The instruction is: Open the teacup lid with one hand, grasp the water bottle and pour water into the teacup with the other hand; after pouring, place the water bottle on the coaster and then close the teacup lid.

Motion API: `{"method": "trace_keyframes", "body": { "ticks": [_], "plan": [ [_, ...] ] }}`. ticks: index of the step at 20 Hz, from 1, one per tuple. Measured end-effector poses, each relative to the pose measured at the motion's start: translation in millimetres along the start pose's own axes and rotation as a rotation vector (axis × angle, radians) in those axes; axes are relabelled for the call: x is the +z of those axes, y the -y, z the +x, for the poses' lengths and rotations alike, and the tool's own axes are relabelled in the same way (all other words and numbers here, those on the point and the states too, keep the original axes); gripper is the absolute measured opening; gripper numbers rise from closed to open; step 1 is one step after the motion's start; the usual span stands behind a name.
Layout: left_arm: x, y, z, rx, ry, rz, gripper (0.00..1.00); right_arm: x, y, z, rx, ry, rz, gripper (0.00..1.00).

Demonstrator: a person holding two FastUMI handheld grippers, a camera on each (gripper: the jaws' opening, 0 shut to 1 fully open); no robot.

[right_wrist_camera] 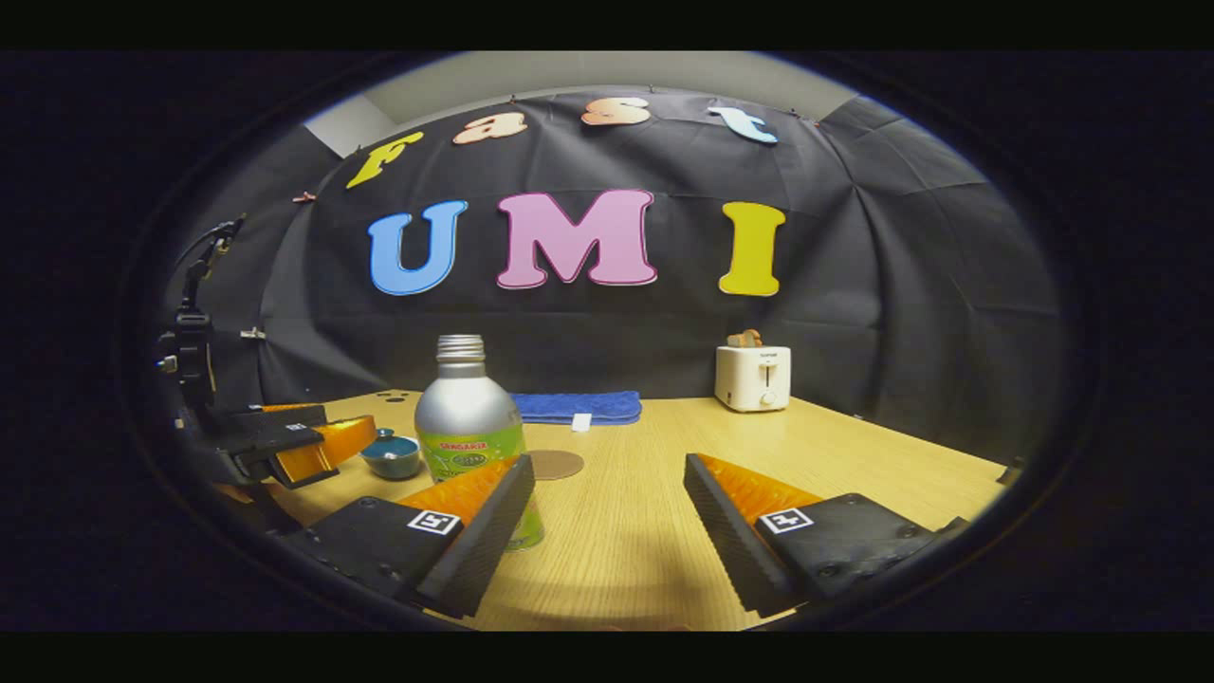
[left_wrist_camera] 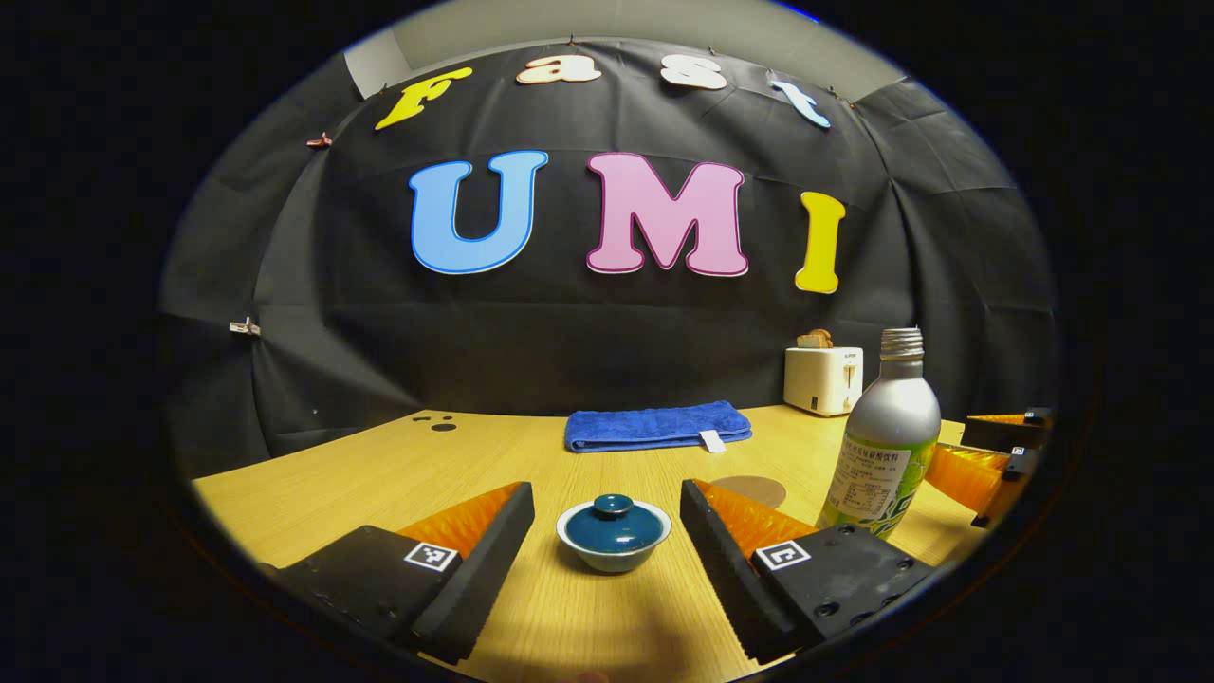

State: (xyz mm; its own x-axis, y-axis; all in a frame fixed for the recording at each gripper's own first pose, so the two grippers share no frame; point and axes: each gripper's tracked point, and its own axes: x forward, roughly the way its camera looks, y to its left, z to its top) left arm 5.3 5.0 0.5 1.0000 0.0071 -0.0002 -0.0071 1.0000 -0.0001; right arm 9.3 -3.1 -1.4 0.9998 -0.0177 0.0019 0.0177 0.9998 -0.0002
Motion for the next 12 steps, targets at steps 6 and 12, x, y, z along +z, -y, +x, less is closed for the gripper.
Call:
{"method": "trace_keyframes", "body": {
  "ticks": [6, 12],
  "plan": [
    [0.3, -2.0, 1.5, 0.004, 0.000, 0.000, 0.99, -0.1, -0.2, 0.7, 0.003, 0.000, 0.000, 0.99],
    [0.1, -2.5, 7.3, -0.015, 0.000, 0.001, 0.98, -0.5, -0.7, -0.1, 0.003, 0.000, 0.000, 0.99]
  ]
}}
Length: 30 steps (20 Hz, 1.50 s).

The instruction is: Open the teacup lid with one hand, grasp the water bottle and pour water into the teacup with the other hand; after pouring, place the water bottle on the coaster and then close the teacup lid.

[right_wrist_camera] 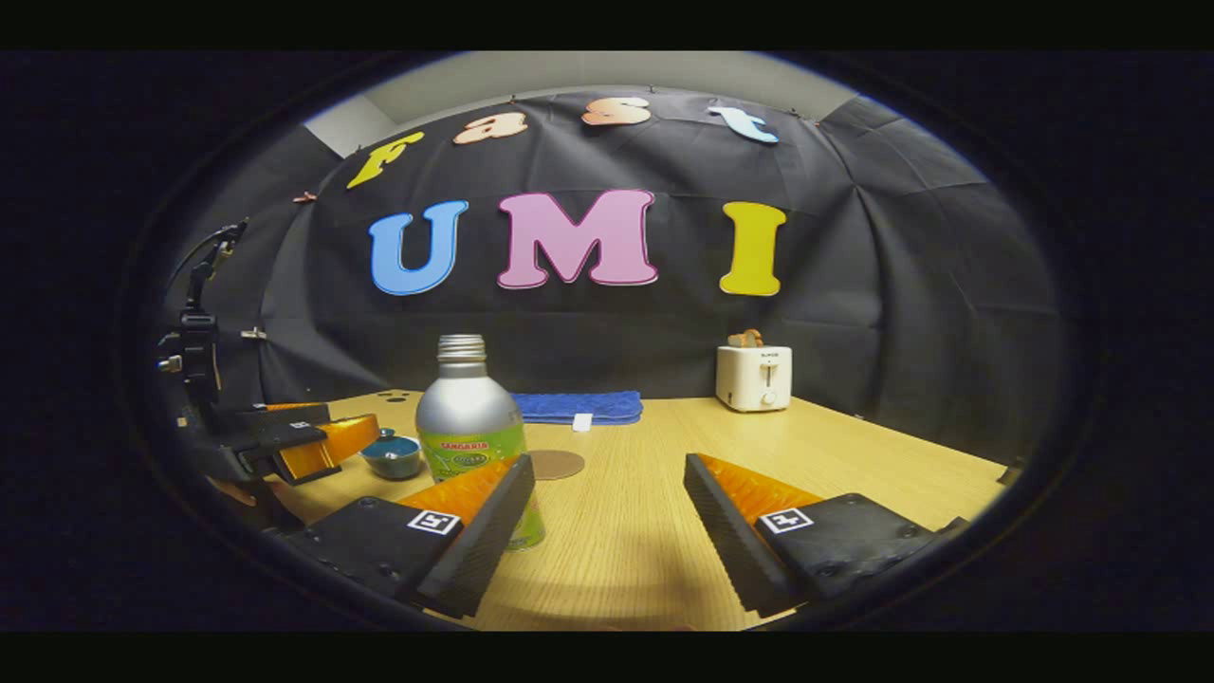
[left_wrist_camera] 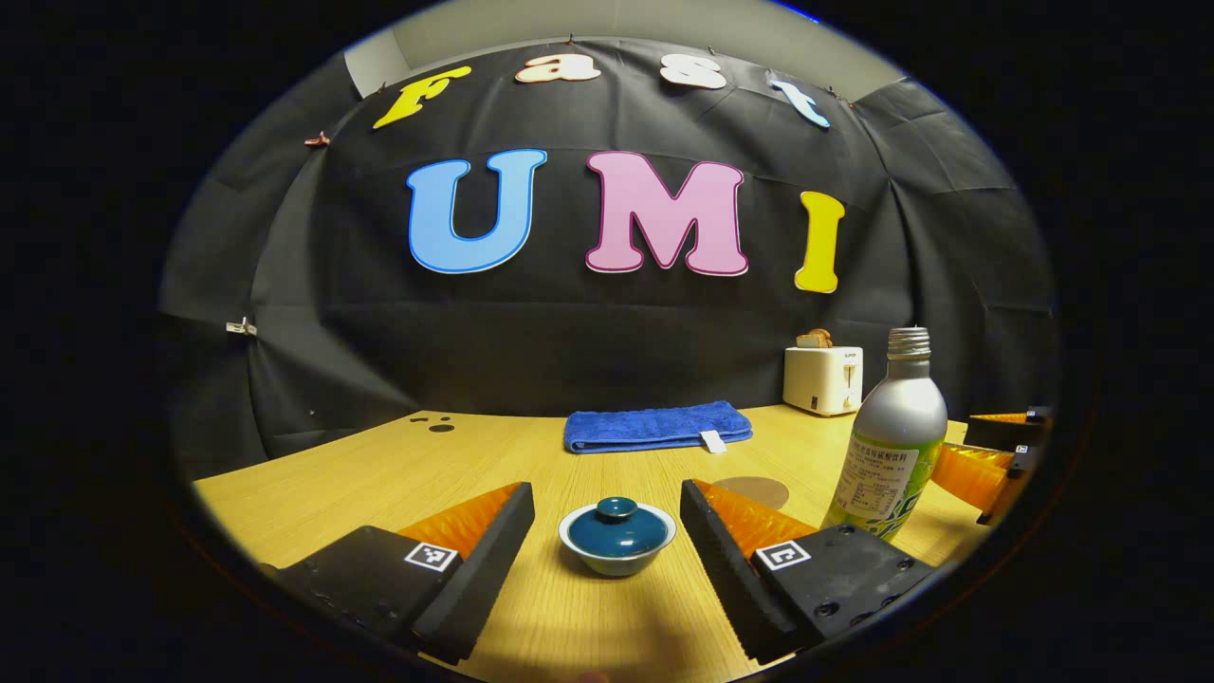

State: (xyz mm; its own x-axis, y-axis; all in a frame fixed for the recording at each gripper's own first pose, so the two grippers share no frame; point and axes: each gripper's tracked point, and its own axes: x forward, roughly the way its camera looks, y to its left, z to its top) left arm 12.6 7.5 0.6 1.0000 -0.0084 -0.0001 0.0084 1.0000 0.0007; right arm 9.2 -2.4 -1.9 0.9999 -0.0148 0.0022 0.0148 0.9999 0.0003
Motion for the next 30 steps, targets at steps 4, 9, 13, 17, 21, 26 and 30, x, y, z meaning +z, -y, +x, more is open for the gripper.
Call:
{"method": "trace_keyframes", "body": {
  "ticks": [4, 9, 13, 17, 21, 26, 30],
  "plan": [
    [-1.0, -3.0, 9.1, -0.016, -0.002, 0.002, 0.98, 1.0, 0.6, 1.5, 0.000, 0.000, 0.000, 0.99],
    [-10.6, 4.2, 27.5, -0.076, -0.063, 0.011, 0.98, 0.4, 0.2, 1.0, 0.000, 0.000, 0.000, 0.99],
    [-17.3, 10.3, 44.5, -0.118, -0.119, 0.053, 0.98, 0.4, 0.2, 0.9, 0.000, 0.000, 0.000, 0.98],
    [-25.0, 12.0, 59.9, -0.132, -0.173, 0.068, 0.94, -0.4, 0.1, 0.4, 0.001, 0.000, 0.000, 0.98],
    [-33.9, 15.1, 69.8, -0.145, -0.237, 0.072, 0.79, -0.2, 0.2, 0.1, 0.001, -0.001, 0.000, 0.98],
    [-37.5, 16.2, 70.6, -0.144, -0.264, 0.079, 0.62, 0.7, -3.0, 0.8, 0.021, -0.002, 0.001, 0.98],
    [-36.3, 13.7, 71.6, -0.127, -0.262, 0.074, 0.40, 0.5, -4.2, 0.3, 0.026, -0.002, 0.001, 0.99]
  ]
}}
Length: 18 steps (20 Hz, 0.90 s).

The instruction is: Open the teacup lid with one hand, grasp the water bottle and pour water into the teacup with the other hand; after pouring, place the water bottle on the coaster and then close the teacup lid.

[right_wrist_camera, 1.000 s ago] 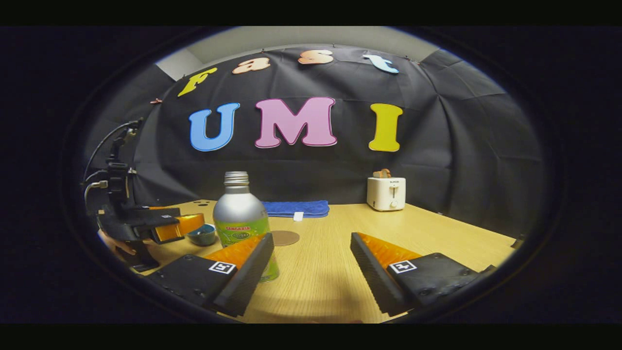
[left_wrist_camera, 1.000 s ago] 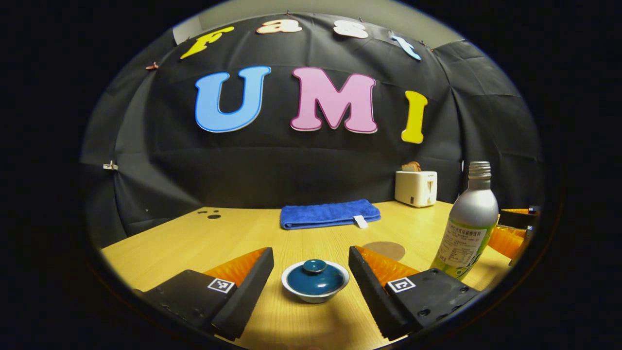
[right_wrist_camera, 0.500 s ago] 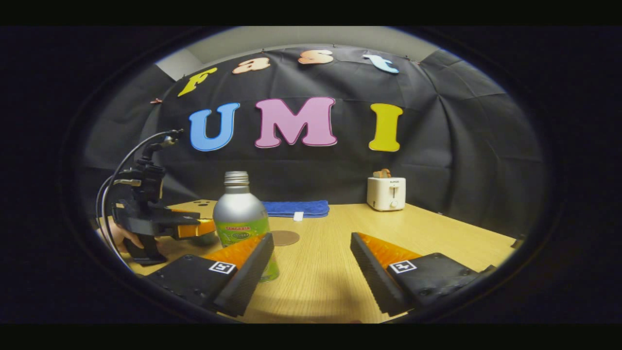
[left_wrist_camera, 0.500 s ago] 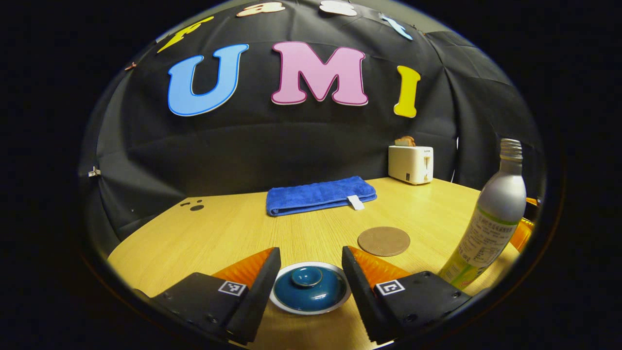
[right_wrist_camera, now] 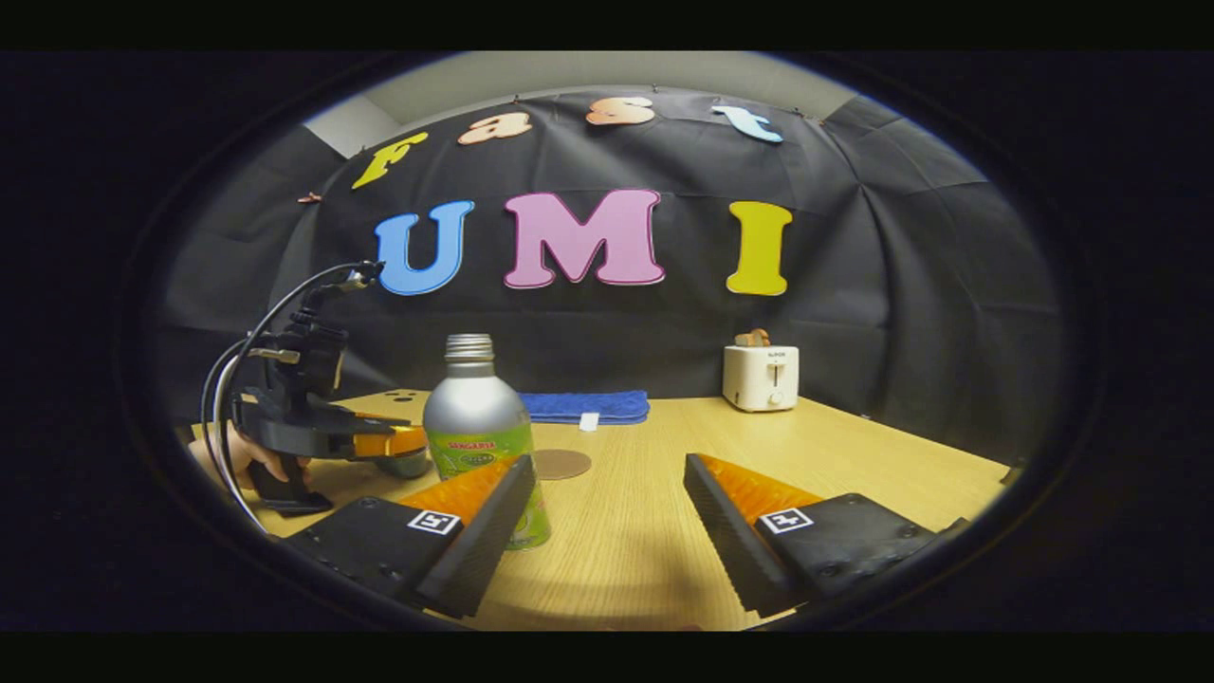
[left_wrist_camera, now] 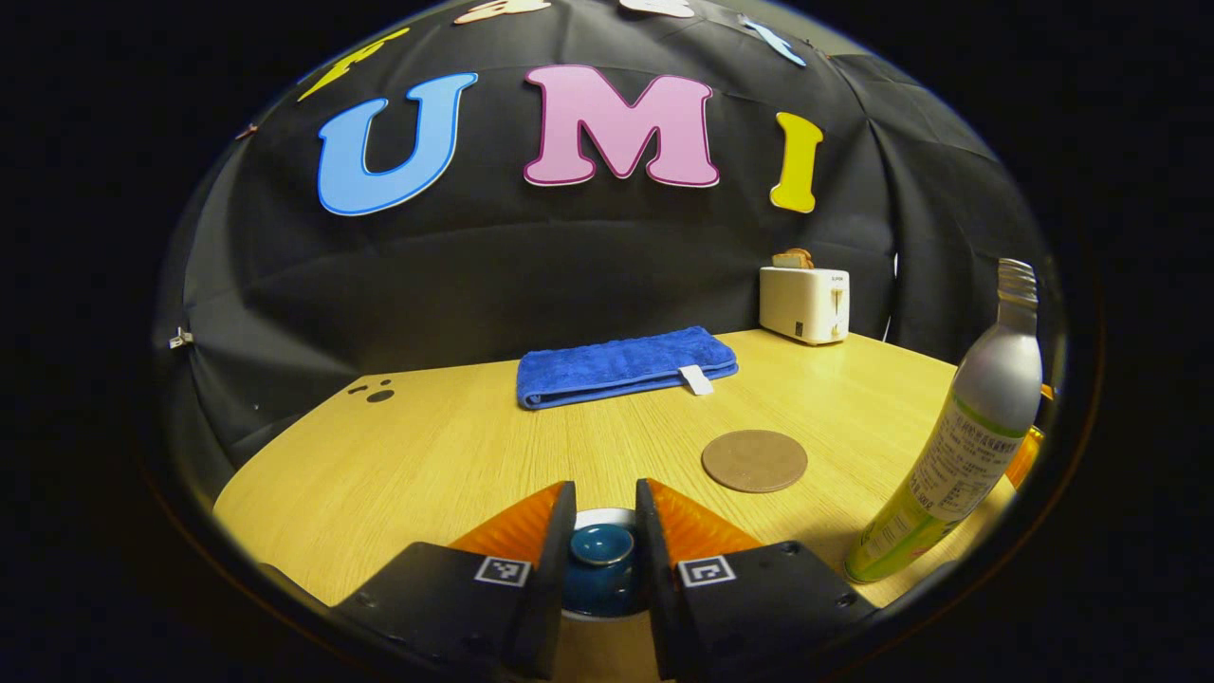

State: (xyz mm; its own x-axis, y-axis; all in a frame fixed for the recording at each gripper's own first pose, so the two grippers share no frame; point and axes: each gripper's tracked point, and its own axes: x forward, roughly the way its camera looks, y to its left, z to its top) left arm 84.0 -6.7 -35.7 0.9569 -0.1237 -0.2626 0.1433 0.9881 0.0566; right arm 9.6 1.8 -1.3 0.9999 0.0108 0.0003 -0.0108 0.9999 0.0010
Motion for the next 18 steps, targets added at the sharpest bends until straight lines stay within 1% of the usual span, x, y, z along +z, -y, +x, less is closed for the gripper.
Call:
{"method": "trace_keyframes", "body": {
  "ticks": [3, 6, 7, 8, 11, 14, 17, 18],
  "plan": [
    [1.3, -2.9, -2.8, 0.010, 0.018, -0.017, 0.37, -0.2, -1.6, -0.4, 0.010, 0.000, 0.000, 0.98],
    [5.5, -9.0, -6.8, 0.032, 0.054, -0.041, 0.39, 0.0, -0.8, -0.1, 0.011, 0.000, 0.000, 0.98],
    [7.6, -10.8, -9.2, 0.037, 0.074, -0.052, 0.36, 0.1, -1.3, -0.1, 0.012, 0.001, 0.000, 0.98],
    [11.0, -13.0, -11.6, 0.043, 0.097, -0.064, 0.35, -0.5, -2.6, -1.2, 0.017, -0.001, 0.000, 0.98],
    [15.8, -17.2, -19.6, 0.063, 0.154, -0.073, 0.35, 0.9, -12.4, -10.0, 0.065, 0.006, 0.002, 0.99],
    [19.9, -19.9, -25.4, 0.080, 0.191, -0.058, 0.35, 7.8, -12.7, -17.1, 0.077, 0.038, -0.002, 0.98],
    [20.9, -30.5, -34.8, 0.099, 0.229, -0.063, 0.35, 4.3, -18.5, -18.9, 0.094, 0.035, -0.002, 0.98],
    [21.2, -37.5, -39.5, 0.111, 0.238, -0.062, 0.32, 3.2, -22.5, -18.4, 0.110, 0.027, -0.001, 0.98]
  ]
}}
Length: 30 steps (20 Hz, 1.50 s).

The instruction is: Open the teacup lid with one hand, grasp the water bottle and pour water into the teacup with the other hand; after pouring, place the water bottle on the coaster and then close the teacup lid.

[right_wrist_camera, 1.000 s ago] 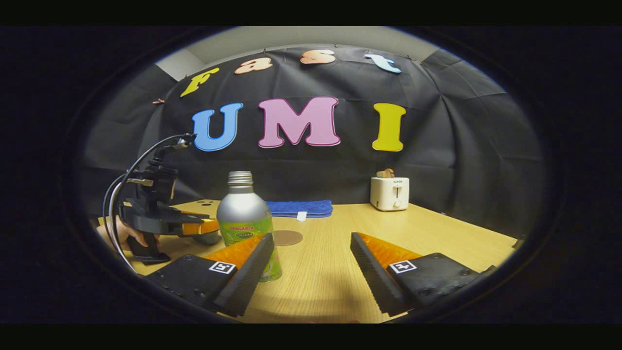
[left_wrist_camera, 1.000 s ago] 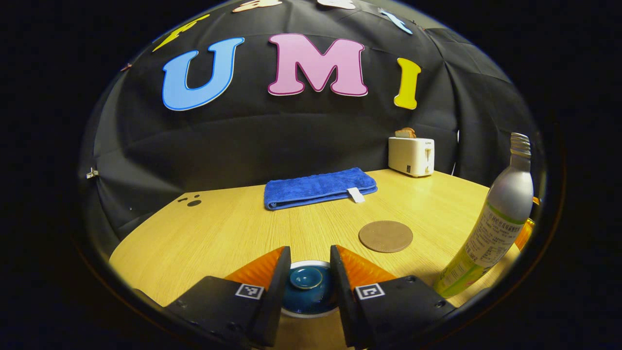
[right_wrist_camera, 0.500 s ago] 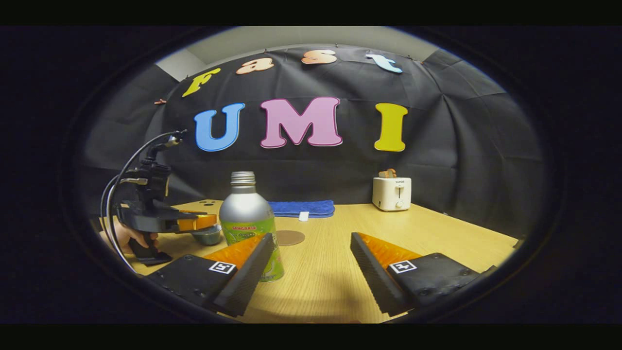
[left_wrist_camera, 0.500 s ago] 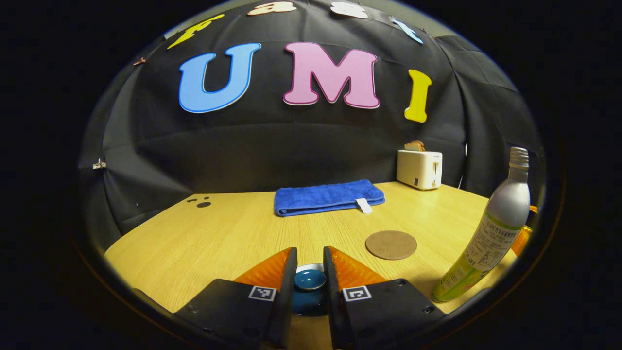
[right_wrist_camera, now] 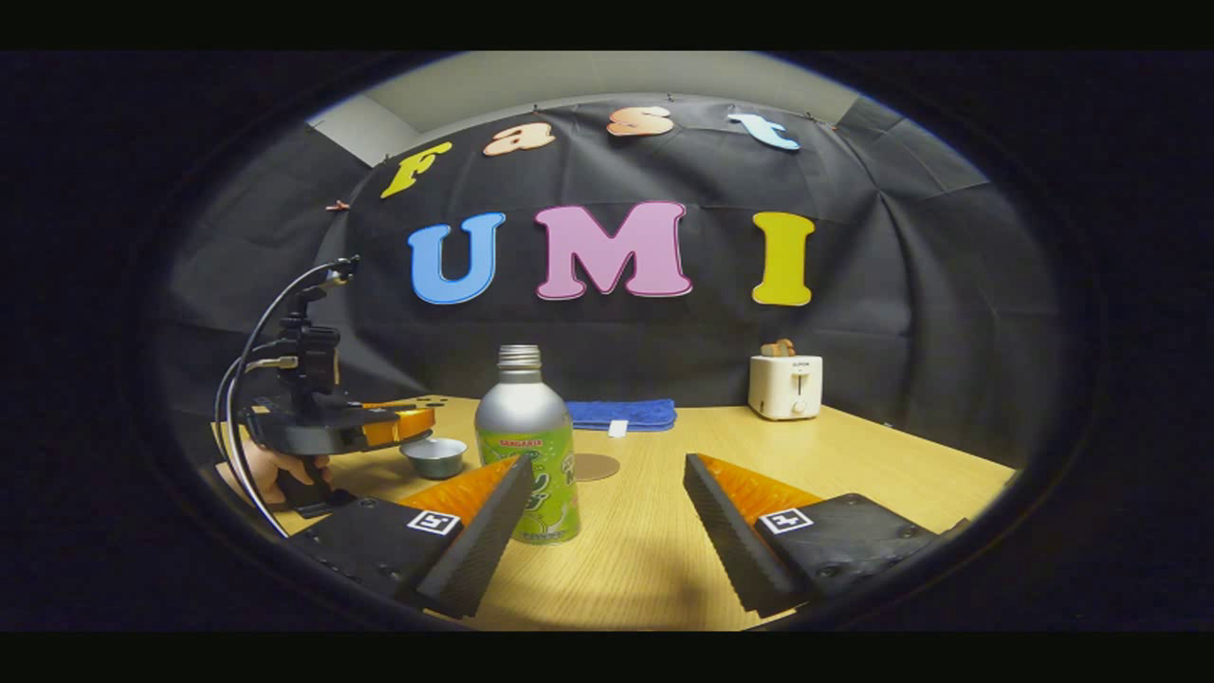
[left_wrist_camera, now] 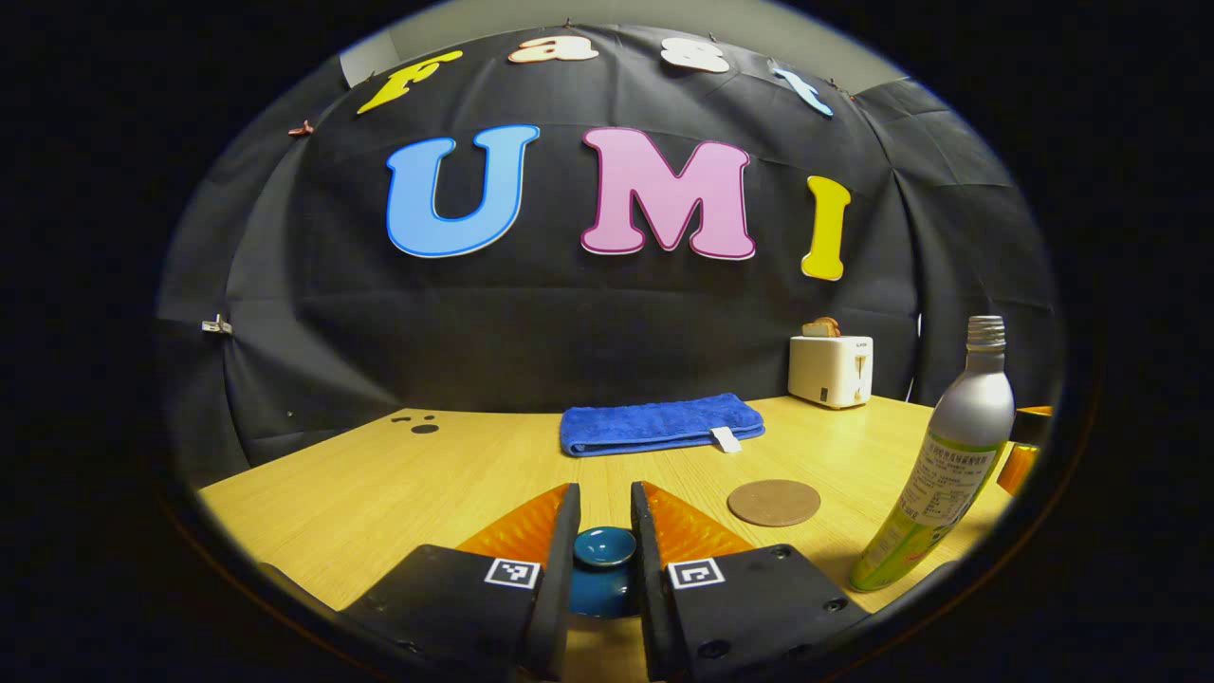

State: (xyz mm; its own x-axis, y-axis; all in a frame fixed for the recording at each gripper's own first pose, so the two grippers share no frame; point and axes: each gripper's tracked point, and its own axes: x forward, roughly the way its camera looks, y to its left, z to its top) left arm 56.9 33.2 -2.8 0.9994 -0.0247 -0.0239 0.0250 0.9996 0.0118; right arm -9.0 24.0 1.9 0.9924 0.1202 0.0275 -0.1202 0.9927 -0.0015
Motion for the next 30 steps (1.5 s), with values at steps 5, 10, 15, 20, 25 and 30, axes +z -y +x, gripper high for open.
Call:
{"method": "trace_keyframes", "body": {
  "ticks": [5, 10, 15, 20, 25, 30],
  "plan": [
    [-0.2, -31.3, -11.8, 0.032, 0.021, -0.014, 0.35, 0.4, -16.0, 5.3, 0.042, -0.005, 0.001, 0.98],
    [-0.2, -56.8, -13.4, 0.041, 0.023, -0.012, 0.35, -4.1, -32.6, 12.9, 0.079, -0.032, 0.007, 0.98],
    [-2.7, -61.3, -13.8, 0.022, 0.024, -0.013, 0.35, -6.5, -45.8, 28.3, 0.083, -0.033, 0.007, 0.98],
    [-2.7, -63.3, -12.0, 0.001, 0.025, -0.013, 0.35, -9.7, -50.3, 58.6, 0.052, -0.038, 0.005, 0.98],
    [-1.9, -64.1, -11.2, -0.012, 0.027, -0.012, 0.35, -11.7, -55.0, 89.1, 0.044, -0.040, 0.006, 0.98],
    [-2.5, -73.2, -6.6, -0.009, 0.027, -0.011, 0.35, -10.2, -54.1, 95.0, 0.035, -0.033, 0.005, 0.89]
  ]
}}
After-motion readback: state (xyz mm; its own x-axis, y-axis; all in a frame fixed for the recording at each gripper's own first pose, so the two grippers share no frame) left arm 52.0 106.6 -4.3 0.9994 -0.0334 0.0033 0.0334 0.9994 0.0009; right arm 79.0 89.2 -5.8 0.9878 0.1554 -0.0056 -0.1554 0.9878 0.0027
